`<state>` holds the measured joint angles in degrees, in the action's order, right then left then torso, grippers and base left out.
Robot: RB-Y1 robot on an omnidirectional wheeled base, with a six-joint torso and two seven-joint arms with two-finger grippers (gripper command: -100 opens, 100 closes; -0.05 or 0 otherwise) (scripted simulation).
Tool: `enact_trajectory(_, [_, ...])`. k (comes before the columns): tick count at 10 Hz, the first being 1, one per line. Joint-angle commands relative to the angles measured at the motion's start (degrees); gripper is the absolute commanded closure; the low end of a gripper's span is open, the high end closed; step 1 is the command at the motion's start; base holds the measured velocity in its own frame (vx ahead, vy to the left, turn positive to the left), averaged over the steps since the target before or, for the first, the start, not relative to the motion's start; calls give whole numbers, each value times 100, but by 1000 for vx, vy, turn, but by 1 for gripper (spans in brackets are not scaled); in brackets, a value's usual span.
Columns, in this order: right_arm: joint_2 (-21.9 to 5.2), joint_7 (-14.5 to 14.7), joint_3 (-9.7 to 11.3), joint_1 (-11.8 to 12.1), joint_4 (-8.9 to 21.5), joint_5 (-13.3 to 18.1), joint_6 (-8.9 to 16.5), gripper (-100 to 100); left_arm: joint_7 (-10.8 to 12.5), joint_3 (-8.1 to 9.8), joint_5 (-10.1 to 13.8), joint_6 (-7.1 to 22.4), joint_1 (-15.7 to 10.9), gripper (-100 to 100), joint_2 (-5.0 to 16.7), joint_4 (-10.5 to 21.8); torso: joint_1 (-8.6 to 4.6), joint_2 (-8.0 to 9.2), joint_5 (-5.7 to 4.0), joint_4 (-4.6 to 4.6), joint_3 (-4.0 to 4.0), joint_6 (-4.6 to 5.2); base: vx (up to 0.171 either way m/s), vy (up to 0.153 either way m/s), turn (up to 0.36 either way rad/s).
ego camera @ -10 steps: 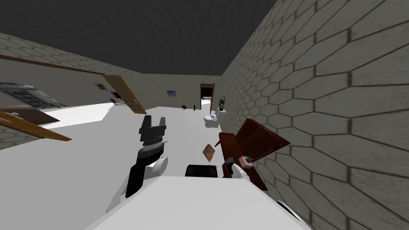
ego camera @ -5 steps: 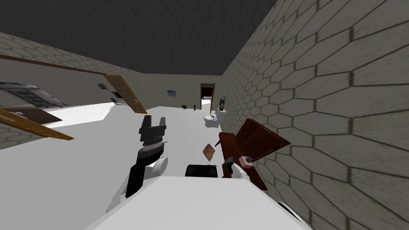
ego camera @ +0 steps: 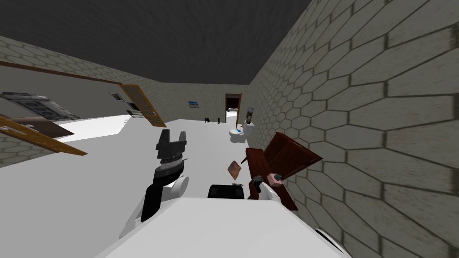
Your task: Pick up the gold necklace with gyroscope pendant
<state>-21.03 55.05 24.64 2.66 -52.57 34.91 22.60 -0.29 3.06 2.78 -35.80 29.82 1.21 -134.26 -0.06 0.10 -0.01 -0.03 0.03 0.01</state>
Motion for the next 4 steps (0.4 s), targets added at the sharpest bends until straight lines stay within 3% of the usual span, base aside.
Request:
enact_trajectory(1, [-45,144,67,22,-163,-208,132,100,0,0,0,0,0,0,0,0,0,0,0,0,0,0,-31,-6,12])
enact_trajectory(2, [-74,228,109,41,-270,-334,210,100,0,0,0,0,0,0,0,0,0,-1,0,0,-1,0,-31,-7,13])
enact_trajectory(3, [-60,165,83,29,-204,-257,150,100,0,0,0,0,0,0,0,0,0,-1,-1,-1,-1,0,-14,-3,4])
enact_trajectory(4, [-63,189,90,33,-223,-275,172,0,0,0,0,0,0,0,0,0,0,-7,0,-2,-4,1,0,0,0])
